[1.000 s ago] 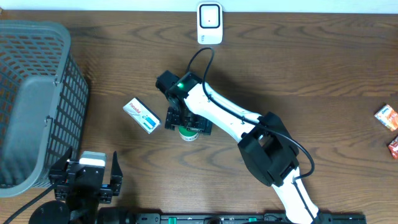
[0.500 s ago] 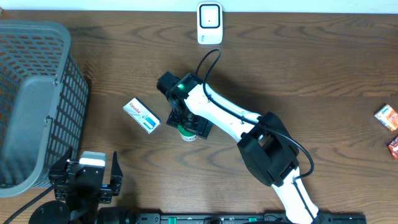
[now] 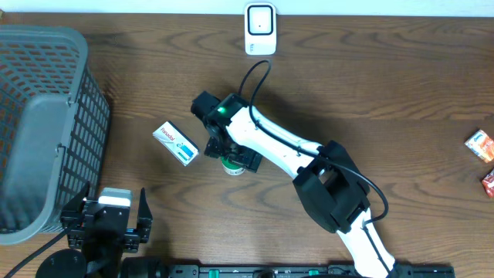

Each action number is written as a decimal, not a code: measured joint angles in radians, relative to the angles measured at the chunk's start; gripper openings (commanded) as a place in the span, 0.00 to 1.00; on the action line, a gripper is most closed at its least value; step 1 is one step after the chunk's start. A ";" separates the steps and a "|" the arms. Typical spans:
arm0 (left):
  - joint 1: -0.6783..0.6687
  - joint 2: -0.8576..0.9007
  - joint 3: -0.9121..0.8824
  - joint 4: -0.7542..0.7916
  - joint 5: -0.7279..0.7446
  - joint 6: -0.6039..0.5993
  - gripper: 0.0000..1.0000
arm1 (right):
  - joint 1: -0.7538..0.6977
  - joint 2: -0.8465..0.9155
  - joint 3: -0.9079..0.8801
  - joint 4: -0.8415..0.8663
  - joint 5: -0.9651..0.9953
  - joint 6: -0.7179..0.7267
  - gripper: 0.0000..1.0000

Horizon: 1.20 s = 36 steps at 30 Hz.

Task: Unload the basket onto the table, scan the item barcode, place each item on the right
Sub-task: 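Lower the right gripper around the green-capped jar and adjust grip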

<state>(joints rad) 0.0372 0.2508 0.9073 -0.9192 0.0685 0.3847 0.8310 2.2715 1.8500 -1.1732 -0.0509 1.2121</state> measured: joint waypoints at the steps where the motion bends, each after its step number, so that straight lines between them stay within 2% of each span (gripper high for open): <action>1: 0.000 0.000 0.000 0.000 0.000 0.000 0.86 | 0.005 0.000 0.000 0.005 0.001 0.000 0.94; 12: 0.000 0.000 0.000 0.000 0.000 0.000 0.87 | 0.009 0.021 -0.004 0.023 0.003 -0.004 0.91; 19: 0.000 0.000 0.000 0.000 0.000 0.000 0.86 | 0.009 0.026 -0.008 0.039 0.006 -0.073 0.89; 26: 0.000 0.000 0.000 0.000 0.000 0.000 0.86 | 0.009 0.026 -0.008 0.044 0.007 -0.198 0.73; 32: 0.000 0.000 0.000 0.000 0.000 0.000 0.86 | 0.009 0.026 -0.008 0.042 0.007 -0.234 0.60; 36: 0.000 0.000 0.000 0.000 0.000 0.000 0.86 | 0.009 0.026 -0.008 0.042 0.006 -0.253 0.58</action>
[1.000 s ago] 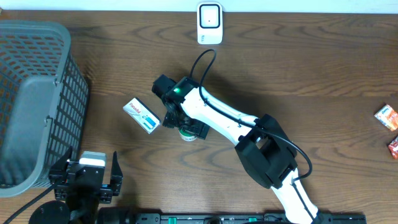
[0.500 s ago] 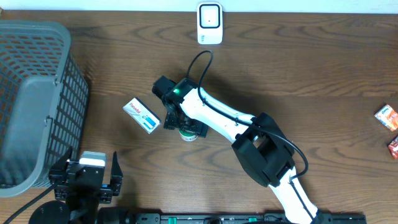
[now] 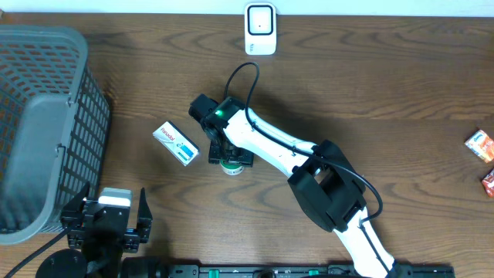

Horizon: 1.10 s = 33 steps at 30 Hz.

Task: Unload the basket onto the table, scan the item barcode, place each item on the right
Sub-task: 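Lower the right gripper around the green-capped jar and adjust grip, then lift the green-capped jar with the right gripper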

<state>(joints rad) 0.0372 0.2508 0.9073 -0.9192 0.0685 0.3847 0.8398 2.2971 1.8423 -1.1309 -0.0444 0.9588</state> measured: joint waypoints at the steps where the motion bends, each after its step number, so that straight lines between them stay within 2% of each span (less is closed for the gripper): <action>1: 0.000 0.000 0.000 0.000 0.000 0.000 0.86 | 0.000 0.000 0.000 0.000 0.000 -0.003 0.58; 17: 0.000 0.000 0.000 0.000 0.000 0.000 0.86 | -0.005 0.000 0.000 -0.032 -0.063 -0.102 0.56; 26: 0.000 0.000 0.000 0.000 0.000 0.000 0.86 | -0.138 0.000 -0.001 -0.133 -0.410 -0.195 0.55; 33: 0.000 0.000 0.000 0.000 0.000 0.000 0.86 | -0.281 0.000 -0.001 -0.243 -0.573 -0.258 0.55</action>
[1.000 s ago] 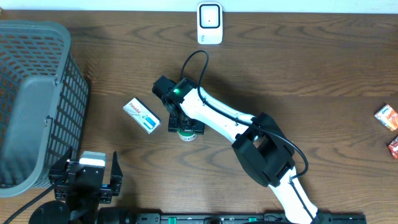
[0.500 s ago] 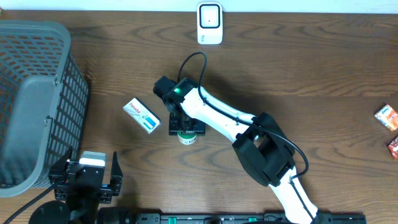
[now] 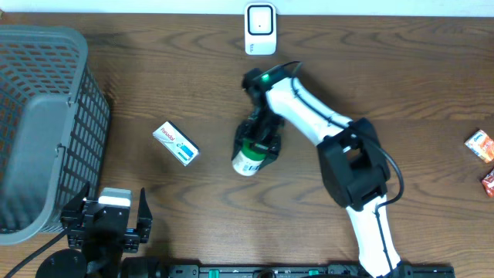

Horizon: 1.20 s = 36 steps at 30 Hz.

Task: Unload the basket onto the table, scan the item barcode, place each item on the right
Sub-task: 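Lift the green-capped jar with the right gripper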

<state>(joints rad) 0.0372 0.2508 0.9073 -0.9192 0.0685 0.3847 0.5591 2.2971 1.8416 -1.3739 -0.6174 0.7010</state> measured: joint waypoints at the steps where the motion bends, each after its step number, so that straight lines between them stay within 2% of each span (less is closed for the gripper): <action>1: 0.000 0.000 0.000 0.000 0.000 0.000 0.86 | -0.019 0.000 0.000 -0.022 -0.018 -0.015 0.54; 9: 0.000 0.000 0.000 0.000 0.000 0.000 0.86 | -0.108 0.000 -0.001 -0.160 -0.107 -0.140 0.55; 21: 0.000 0.000 0.000 0.000 0.000 0.000 0.86 | -0.114 0.000 -0.001 -0.169 -0.131 -0.227 0.55; 26: 0.000 0.000 0.000 0.000 0.000 0.000 0.86 | -0.112 0.000 -0.005 0.010 -0.131 -0.268 0.48; 30: 0.000 0.000 0.000 0.000 0.000 0.000 0.86 | -0.104 0.000 -0.002 0.160 -0.187 -0.297 0.48; 36: 0.000 0.000 0.000 0.000 0.000 0.000 0.86 | -0.071 0.001 0.100 0.235 -0.279 -0.336 0.48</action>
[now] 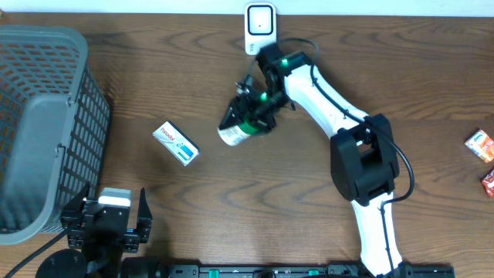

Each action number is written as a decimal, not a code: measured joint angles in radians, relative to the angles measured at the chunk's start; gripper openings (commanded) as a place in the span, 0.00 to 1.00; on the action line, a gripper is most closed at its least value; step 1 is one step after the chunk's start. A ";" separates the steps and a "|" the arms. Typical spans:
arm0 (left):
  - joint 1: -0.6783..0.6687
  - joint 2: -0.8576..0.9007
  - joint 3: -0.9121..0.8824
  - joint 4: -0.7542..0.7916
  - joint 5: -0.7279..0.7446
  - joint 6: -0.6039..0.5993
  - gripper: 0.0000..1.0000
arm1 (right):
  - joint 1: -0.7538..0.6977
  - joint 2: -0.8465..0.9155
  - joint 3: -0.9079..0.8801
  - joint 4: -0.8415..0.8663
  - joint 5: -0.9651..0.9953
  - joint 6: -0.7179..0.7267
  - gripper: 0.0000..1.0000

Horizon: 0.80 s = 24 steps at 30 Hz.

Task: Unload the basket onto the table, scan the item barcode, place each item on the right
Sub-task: 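Lift the green-capped jar with the right gripper, then hold the jar's label up to the white scanner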

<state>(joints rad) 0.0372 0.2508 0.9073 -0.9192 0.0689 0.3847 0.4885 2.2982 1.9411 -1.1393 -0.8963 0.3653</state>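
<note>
A white bottle with a green label (235, 131) hangs tilted above the table, its cap end toward the lower left. My right gripper (257, 110) is shut on its upper part. The white barcode scanner (260, 29) stands at the table's far edge, just above and right of the bottle. At the near left edge my left gripper (113, 204) rests with its fingers spread and nothing between them. No barcode can be made out on the bottle in this view.
A large grey mesh basket (46, 123) fills the left side. A small white and blue box (176, 143) lies between basket and bottle. Two orange-red packets (480, 145) (488, 181) lie at the right edge.
My right gripper has moved up and slightly left with the bottle, closer to the scanner. The bottle is now tilted with its cap end pointing lower left. The left arm is unchanged.
My right gripper was down over the upright bottle beside the white and blue box, and stayed there a moment later. Then it held the bottle lifted and tipped, right of where it stood. Now the bottle hangs just below the scanner.
</note>
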 measured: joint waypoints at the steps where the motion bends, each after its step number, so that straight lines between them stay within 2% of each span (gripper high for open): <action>1: 0.000 0.000 0.000 0.000 0.000 0.000 0.86 | 0.008 0.000 0.031 0.001 0.000 -0.007 0.49; 4: 0.000 0.000 0.000 0.000 0.000 0.000 0.86 | 0.041 0.000 0.146 0.005 0.052 -0.019 0.51; 12: 0.000 0.000 0.000 0.000 0.000 0.000 0.86 | 0.092 0.000 0.389 0.050 0.391 -0.135 0.62; 24: 0.000 0.000 0.000 0.000 0.000 0.000 0.86 | 0.067 0.006 0.406 0.335 0.810 -0.286 0.59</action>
<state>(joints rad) 0.0372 0.2508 0.9073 -0.9195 0.0685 0.3847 0.5556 2.3043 2.3470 -0.8043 -0.0864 0.0792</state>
